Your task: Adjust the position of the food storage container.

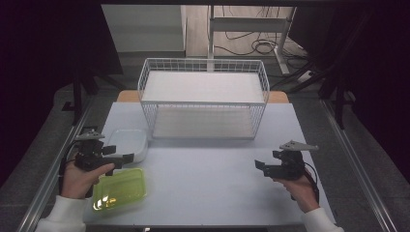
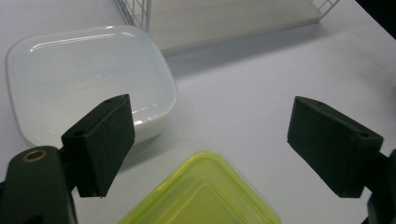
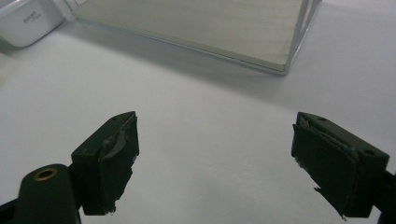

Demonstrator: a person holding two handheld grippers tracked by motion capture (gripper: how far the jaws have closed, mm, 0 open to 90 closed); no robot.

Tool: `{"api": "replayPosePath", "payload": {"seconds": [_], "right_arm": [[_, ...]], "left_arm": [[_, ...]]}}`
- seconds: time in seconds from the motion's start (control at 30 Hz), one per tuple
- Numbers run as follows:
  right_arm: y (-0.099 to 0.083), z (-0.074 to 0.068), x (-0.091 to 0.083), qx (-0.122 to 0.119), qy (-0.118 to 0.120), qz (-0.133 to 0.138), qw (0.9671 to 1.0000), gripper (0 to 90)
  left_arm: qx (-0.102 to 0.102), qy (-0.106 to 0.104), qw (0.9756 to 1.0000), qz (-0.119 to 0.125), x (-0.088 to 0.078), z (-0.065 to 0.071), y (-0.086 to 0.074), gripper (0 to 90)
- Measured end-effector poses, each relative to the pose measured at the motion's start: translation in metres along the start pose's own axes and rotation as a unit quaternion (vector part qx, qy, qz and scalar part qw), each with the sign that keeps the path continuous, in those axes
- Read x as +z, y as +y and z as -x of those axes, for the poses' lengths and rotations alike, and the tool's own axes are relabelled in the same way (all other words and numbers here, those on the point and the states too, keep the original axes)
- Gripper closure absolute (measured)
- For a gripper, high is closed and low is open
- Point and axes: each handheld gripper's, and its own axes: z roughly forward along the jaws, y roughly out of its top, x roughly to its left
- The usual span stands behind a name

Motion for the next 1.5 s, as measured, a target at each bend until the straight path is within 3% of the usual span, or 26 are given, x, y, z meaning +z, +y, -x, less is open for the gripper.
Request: {"api": "replayPosePath", "payload": {"seconds": [0.23,0.47,0.77,1.07,1.27,1.5], "right_arm": [[0.001,0.009,0.002,0.018,-0.004,-0.006,0.9998,15.3],[-0.002,0.005,0.003,0.011,-0.002,-0.027,0.9996,16.0],[0.007,0.001,0.000,0.008,-0.005,-0.017,0.9998,17.9],[0.006,0.005,0.007,0.015,0.003,-0.035,0.9993,20.4],[0.003,0.002,0.009,-0.003,0.006,-0.048,0.9988,20.4],[0.005,0.002,0.007,-0.003,0.010,-0.050,0.9987,21.1]], "left_arm": [[0.001,0.004,1.0000,-0.002,0.003,-0.001,-0.002,15.0],[0.009,0.014,0.9998,-0.008,0.001,0.001,-0.006,15.2],[-0.011,0.015,0.9997,-0.012,-0.003,-0.004,-0.011,15.7],[-0.018,0.018,0.9996,-0.016,-0.003,-0.006,-0.013,18.3],[-0.019,0.020,0.9994,-0.019,-0.003,-0.004,-0.013,19.0],[-0.029,0.011,0.9993,-0.019,-0.003,-0.004,-0.020,19.6]]}}
